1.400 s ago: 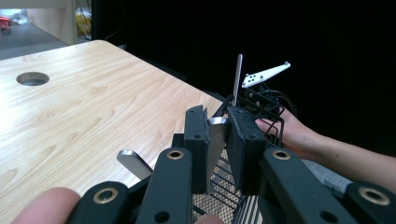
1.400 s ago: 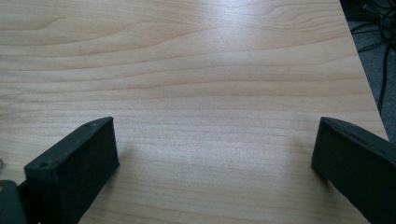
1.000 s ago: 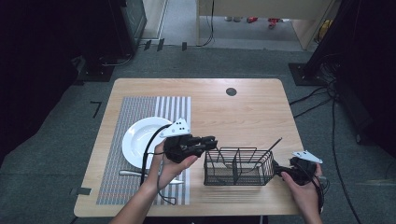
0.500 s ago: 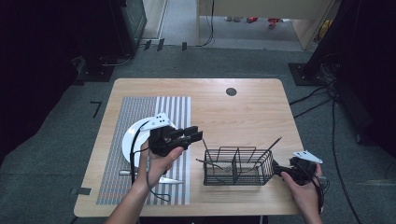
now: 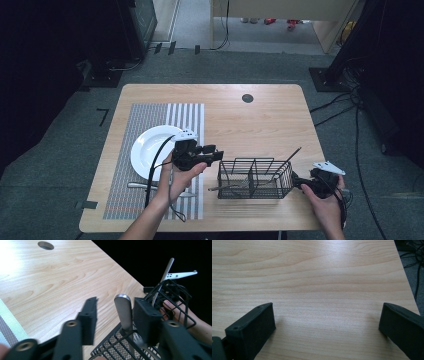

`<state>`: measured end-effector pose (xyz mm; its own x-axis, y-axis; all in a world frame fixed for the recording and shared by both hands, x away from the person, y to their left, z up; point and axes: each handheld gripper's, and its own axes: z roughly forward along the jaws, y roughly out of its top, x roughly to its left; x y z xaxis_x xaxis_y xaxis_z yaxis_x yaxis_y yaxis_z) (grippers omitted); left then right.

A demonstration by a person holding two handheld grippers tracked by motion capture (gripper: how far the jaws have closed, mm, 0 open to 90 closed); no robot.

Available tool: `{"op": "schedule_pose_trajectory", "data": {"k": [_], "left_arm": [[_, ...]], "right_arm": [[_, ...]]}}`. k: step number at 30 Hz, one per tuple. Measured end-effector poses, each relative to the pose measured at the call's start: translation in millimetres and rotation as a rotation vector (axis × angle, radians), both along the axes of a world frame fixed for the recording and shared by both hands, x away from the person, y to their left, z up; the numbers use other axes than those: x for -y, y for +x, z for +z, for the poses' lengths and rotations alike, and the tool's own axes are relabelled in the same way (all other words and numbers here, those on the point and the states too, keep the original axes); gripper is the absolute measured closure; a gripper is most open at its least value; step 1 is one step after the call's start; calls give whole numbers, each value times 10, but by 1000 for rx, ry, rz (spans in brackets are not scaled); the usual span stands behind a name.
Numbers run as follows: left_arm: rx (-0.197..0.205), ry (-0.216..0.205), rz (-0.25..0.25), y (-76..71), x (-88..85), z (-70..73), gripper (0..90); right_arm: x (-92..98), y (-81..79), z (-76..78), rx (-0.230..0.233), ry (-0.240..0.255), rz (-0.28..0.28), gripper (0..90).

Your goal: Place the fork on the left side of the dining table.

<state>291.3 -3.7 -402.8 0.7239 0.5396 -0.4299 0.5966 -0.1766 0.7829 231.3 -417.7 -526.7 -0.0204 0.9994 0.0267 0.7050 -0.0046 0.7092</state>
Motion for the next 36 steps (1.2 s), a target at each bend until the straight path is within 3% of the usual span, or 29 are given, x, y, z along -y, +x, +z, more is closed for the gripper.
{"op": "schedule_pose_trajectory", "data": {"k": [3, 15, 20, 24, 27, 29, 34, 36], "left_arm": [[18, -1, -5, -28, 28, 22, 734], [25, -38, -51, -52, 78, 77, 768], [-39, -100, -43, -10, 21, 37, 786], [-54, -126, -53, 0, -19, 29, 791], [-31, -134, -82, -27, -16, 40, 791], [-11, -120, -75, -44, -8, 47, 790], [-116, -161, -17, 91, -74, -50, 791], [-128, -182, -14, 106, -101, -86, 791]], "right_arm": [[0, 0, 0, 0, 0, 0, 1], [0, 0, 0, 0, 0, 0, 1], [-1, 0, 0, 0, 1, -1, 1], [0, 0, 0, 0, 0, -1, 1], [0, 1, 0, 0, 0, 0, 1], [1, 1, -1, 1, 0, 1, 1], [0, 0, 0, 0, 0, 0, 1], [0, 0, 0, 0, 0, 0, 1]]}}
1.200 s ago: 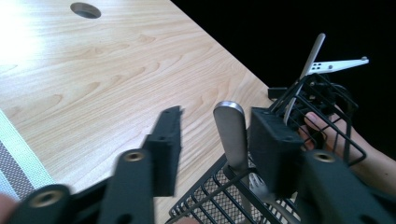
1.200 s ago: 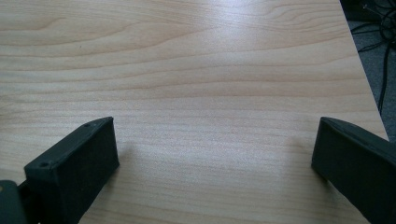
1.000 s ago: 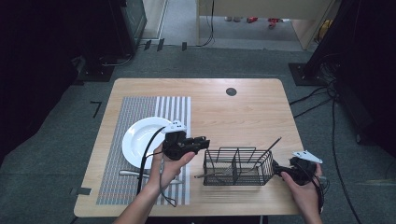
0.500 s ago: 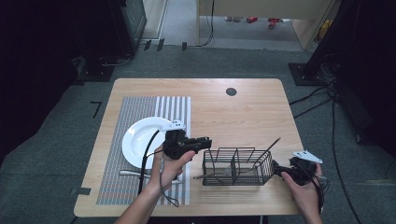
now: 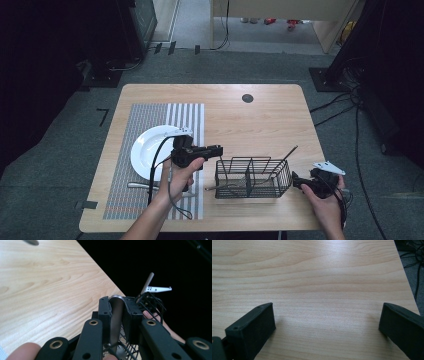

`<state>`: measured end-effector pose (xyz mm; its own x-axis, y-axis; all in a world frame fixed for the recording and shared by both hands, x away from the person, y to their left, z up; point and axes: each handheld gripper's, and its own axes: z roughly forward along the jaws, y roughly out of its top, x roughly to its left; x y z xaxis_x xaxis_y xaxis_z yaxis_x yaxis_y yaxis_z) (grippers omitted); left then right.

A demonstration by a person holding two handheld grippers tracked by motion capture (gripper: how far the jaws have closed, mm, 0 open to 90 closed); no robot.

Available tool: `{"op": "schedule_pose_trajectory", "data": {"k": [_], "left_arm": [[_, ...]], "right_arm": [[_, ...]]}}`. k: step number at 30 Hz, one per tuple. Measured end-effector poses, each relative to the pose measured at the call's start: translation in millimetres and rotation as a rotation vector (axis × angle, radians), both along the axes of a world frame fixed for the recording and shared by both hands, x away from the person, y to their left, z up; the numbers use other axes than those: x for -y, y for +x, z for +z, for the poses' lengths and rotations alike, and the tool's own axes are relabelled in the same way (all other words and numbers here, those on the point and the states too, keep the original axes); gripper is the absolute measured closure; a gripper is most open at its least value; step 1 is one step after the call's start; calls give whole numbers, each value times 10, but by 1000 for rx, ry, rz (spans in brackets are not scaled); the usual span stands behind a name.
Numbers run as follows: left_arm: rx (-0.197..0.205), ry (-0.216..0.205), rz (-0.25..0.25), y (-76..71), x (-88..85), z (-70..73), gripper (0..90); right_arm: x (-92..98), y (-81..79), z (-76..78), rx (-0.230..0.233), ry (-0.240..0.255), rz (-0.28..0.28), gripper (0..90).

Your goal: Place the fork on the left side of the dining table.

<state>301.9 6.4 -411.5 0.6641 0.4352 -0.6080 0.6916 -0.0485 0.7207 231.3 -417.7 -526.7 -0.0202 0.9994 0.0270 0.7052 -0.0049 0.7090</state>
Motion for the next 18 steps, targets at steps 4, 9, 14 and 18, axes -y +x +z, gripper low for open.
{"op": "schedule_pose_trajectory", "data": {"k": [4, 9, 14, 18], "left_arm": [[67, 53, -19, -76, 42, 83, 790], [93, 112, -49, -101, 174, 203, 786], [107, 128, -11, -95, 111, 168, 774], [187, 187, -1, -197, 110, 213, 750]], "right_arm": [[1, 1, -1, 1, 0, 2, 1], [1, 3, -1, 1, 0, 2, 1], [0, 2, 1, -1, 1, 1, 1], [1, 4, 0, 0, 1, 2, 1]]}}
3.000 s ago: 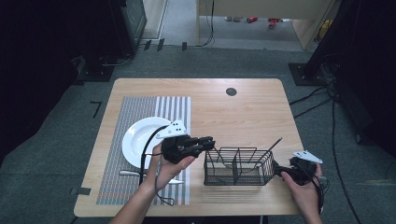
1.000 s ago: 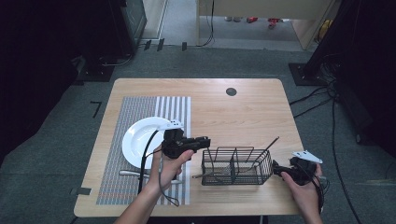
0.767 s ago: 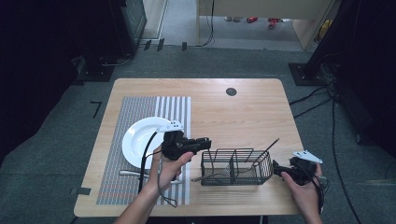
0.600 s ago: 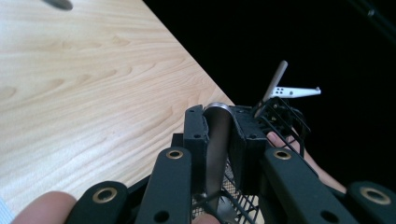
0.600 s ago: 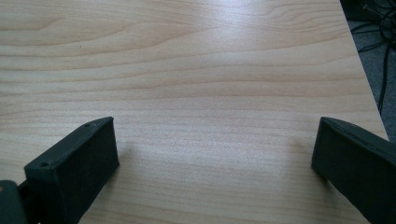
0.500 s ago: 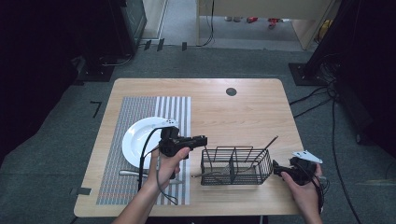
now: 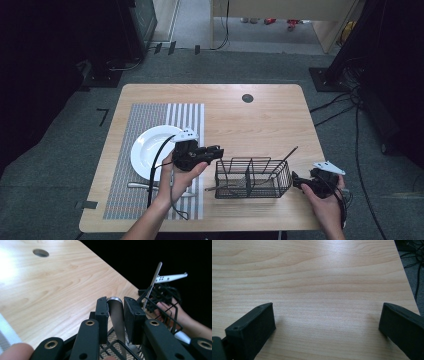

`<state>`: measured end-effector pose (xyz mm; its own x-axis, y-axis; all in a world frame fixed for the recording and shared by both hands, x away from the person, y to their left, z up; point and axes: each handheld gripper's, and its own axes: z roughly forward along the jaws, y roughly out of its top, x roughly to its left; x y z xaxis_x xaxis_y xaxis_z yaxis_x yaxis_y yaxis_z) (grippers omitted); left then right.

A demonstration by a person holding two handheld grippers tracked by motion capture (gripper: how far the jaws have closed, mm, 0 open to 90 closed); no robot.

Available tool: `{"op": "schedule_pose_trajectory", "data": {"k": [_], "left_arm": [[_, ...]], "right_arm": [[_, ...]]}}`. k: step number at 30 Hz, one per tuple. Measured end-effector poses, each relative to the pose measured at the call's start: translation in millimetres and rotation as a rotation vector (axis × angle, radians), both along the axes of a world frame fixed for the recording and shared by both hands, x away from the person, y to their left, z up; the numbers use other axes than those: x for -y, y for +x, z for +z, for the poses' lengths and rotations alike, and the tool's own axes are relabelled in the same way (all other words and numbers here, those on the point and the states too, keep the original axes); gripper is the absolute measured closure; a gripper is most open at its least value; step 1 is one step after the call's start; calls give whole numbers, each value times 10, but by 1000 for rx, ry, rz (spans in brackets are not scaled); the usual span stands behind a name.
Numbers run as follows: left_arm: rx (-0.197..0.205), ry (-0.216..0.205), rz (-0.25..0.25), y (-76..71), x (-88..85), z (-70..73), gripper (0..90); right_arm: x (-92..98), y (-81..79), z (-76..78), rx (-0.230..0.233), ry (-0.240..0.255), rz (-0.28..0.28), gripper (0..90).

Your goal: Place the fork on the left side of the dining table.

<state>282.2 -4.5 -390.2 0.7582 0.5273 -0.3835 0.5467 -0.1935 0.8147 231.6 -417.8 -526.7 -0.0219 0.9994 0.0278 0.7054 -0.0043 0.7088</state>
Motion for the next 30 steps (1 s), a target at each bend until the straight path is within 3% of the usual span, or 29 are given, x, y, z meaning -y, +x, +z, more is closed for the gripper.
{"op": "schedule_pose_trajectory", "data": {"k": [1, 3, 4, 6, 9, 14, 21, 30], "left_arm": [[5, 1, -17, -21, -17, 15, 749], [-15, -41, -54, -35, -70, 29, 763], [-22, -40, -55, -33, -93, 28, 766], [-41, -105, -64, -16, -152, 28, 781], [-48, -119, -22, 24, -181, 48, 788], [-30, -207, -58, 17, -170, 167, 790], [82, -153, -43, -38, -195, 369, 791], [160, -164, -61, -99, -317, 626, 792]], "right_arm": [[1, 1, 0, 1, -1, 1, 1], [0, 0, 0, 0, 0, -1, 2], [0, 0, 0, 0, 0, -1, 2], [0, 0, 1, 0, 0, -1, 2], [1, 0, 0, 0, 0, -1, 2], [0, 0, 1, 0, 0, -1, 2], [1, 0, 1, -1, 0, 0, 2], [3, 2, -1, 2, -1, 2, 2]]}}
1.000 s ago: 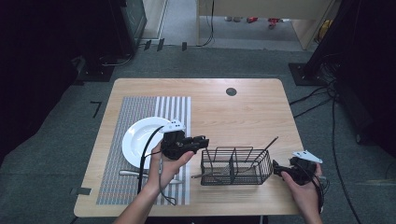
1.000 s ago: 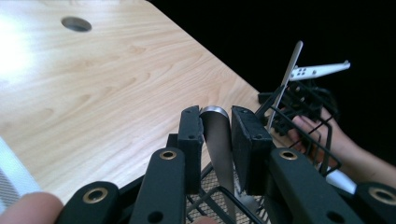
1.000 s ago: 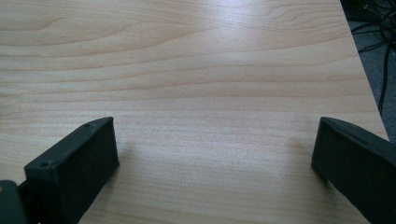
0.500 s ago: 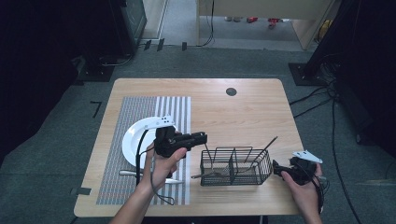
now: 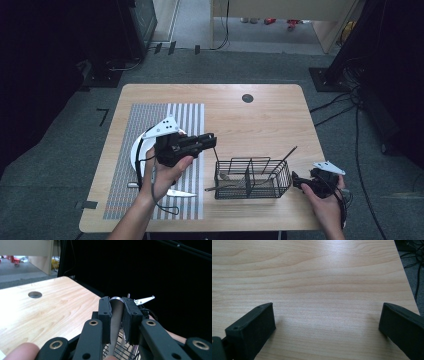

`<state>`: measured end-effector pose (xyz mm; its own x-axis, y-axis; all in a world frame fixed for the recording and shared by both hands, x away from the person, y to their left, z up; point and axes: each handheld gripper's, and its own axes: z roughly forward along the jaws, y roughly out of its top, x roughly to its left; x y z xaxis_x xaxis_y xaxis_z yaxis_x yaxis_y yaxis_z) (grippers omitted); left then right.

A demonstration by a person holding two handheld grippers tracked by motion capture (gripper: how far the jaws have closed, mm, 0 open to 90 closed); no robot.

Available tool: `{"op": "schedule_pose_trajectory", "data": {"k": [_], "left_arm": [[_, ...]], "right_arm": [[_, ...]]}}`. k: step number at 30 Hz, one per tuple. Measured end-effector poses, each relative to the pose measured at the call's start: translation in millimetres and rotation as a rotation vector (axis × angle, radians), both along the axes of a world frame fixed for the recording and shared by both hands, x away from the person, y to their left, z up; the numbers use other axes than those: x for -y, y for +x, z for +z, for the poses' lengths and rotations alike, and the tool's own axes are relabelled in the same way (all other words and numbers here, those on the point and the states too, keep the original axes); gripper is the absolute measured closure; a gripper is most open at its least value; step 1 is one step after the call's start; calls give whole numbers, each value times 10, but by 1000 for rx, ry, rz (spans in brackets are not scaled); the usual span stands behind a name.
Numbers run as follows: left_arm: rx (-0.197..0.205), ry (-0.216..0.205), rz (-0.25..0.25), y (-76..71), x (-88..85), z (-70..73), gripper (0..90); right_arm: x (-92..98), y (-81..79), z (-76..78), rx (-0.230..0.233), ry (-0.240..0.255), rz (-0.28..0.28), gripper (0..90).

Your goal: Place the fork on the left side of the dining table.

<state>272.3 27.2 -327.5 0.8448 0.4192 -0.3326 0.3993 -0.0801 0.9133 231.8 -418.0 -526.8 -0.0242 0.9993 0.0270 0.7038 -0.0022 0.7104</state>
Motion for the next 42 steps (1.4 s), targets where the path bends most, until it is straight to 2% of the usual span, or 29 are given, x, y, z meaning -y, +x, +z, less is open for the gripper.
{"op": "schedule_pose_trajectory", "data": {"k": [2, 6, 16, 26, 33, 37, 42], "left_arm": [[5, 1, 0, 7, -15, 27, 792], [3, -25, -10, 31, -55, 107, 792], [36, -20, -8, 51, -95, 298, 792], [34, -56, -4, 172, -133, 451, 793], [45, -58, 6, 245, -164, 574, 793], [41, -80, 8, 289, -206, 634, 793], [41, -82, 31, 369, -259, 675, 793]], "right_arm": [[0, 0, 0, 0, 0, 0, 2], [-2, -1, 0, -1, 3, -3, 2], [-1, -1, 0, 0, 2, -2, 2], [0, 0, -1, 1, 0, 0, 2], [-1, -1, 0, 0, 1, -2, 1], [-1, -1, 0, 0, 1, -2, 2], [0, -1, 0, 0, 0, 0, 2]]}}
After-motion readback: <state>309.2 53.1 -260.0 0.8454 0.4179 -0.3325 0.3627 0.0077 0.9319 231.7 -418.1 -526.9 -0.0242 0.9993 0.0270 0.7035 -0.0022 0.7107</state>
